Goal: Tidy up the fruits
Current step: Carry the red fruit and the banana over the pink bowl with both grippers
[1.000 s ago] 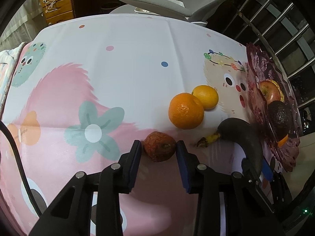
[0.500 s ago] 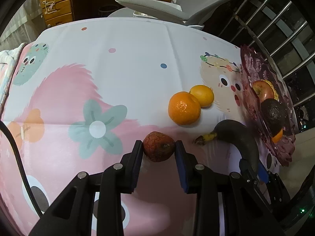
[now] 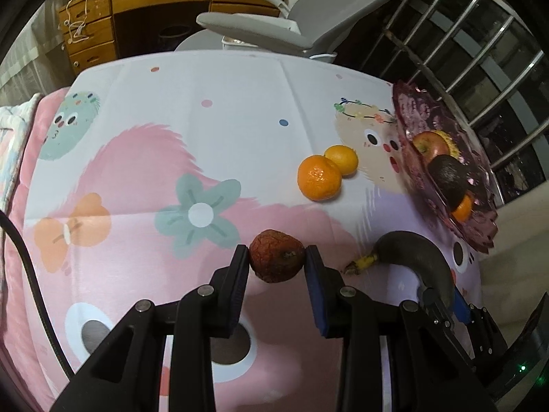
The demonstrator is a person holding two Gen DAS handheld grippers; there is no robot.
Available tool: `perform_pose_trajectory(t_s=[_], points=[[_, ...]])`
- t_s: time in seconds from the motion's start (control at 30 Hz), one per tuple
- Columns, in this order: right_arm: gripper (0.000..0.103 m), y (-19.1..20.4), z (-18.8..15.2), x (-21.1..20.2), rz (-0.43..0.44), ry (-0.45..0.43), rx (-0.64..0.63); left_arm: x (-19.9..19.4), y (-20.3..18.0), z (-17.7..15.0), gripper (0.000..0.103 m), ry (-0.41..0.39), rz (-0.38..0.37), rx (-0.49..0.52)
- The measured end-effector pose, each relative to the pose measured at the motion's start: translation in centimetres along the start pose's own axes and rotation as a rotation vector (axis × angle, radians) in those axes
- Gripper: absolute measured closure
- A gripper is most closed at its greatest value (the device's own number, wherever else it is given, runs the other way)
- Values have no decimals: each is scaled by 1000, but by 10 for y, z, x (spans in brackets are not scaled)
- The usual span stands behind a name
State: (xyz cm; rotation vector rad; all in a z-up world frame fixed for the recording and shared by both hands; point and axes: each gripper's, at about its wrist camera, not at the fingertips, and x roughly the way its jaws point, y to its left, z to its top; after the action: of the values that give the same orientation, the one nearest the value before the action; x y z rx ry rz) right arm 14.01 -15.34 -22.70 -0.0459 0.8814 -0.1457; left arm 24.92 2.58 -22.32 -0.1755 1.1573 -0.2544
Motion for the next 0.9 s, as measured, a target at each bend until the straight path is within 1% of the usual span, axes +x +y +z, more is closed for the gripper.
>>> perform_pose_trajectory(t_s=[0.33, 0.43, 0.57, 0.67, 0.73, 0.9], points=[[73, 7, -5, -45, -64, -58, 47, -41, 2, -10, 72, -44, -39, 64], [73, 6, -3, -59, -64, -79, 56, -52, -3, -11, 72, -59, -53, 78], [73, -2, 7, -79, -66, -105, 74, -65, -15, -11, 71, -74, -71, 98], [73, -12, 18, -87, -58, -120, 99, -68, -28, -11, 71, -65, -59, 110], [73, -18, 24, -90, -67, -124, 109, -70, -38, -10, 71, -63, -67, 116], [73, -43, 42, -87, -64, -121, 167, -61, -64, -4, 71, -28, -83, 122]])
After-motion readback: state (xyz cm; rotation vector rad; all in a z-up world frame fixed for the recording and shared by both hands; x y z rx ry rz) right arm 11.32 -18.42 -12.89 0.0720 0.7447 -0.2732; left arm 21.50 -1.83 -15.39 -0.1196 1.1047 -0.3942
